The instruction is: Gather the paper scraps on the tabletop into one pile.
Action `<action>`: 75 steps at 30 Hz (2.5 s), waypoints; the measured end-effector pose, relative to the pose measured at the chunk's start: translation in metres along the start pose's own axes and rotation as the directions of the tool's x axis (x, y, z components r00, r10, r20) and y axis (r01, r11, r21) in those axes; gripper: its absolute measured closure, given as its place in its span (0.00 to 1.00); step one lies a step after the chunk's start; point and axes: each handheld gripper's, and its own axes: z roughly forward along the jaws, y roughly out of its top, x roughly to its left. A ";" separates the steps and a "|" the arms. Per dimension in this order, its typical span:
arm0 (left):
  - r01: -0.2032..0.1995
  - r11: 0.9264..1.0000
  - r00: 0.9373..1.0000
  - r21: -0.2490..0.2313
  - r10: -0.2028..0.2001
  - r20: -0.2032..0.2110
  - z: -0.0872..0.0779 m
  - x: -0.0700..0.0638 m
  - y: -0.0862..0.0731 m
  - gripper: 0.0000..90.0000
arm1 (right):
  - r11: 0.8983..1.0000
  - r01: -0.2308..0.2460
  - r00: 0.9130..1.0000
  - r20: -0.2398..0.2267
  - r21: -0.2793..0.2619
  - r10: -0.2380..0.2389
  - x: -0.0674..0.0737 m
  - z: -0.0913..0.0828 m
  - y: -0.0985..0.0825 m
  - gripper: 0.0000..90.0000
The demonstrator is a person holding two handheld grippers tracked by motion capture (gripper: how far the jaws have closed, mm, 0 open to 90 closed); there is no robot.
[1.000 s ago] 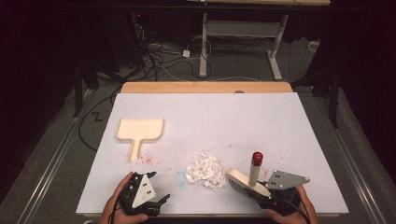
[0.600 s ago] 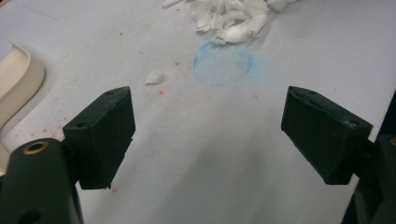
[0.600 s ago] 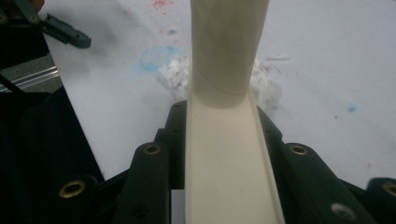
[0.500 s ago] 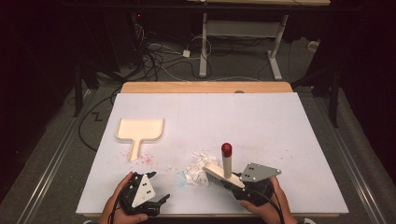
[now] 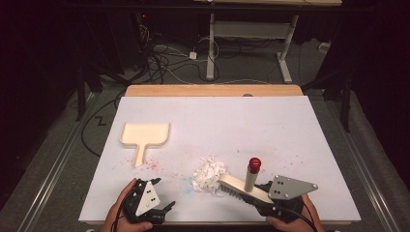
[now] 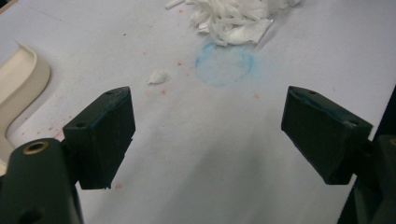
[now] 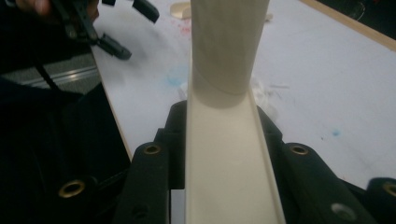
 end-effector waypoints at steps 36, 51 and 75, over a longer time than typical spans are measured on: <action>0.005 1.000 1.000 0.012 -0.005 0.005 0.002 0.001 -0.002 0.19 | 1.000 0.018 0.999 -0.042 0.014 -0.018 -0.014 0.053 -0.001 0.75; 0.006 1.000 1.000 0.013 -0.006 0.005 0.005 0.002 0.000 0.19 | 0.991 -0.049 0.975 0.211 -0.125 0.075 -0.056 0.047 0.007 0.75; 0.017 1.000 1.000 0.021 -0.018 0.018 0.005 0.003 -0.003 0.19 | 0.994 0.102 0.990 0.107 -0.046 -0.097 -0.057 0.140 0.011 0.74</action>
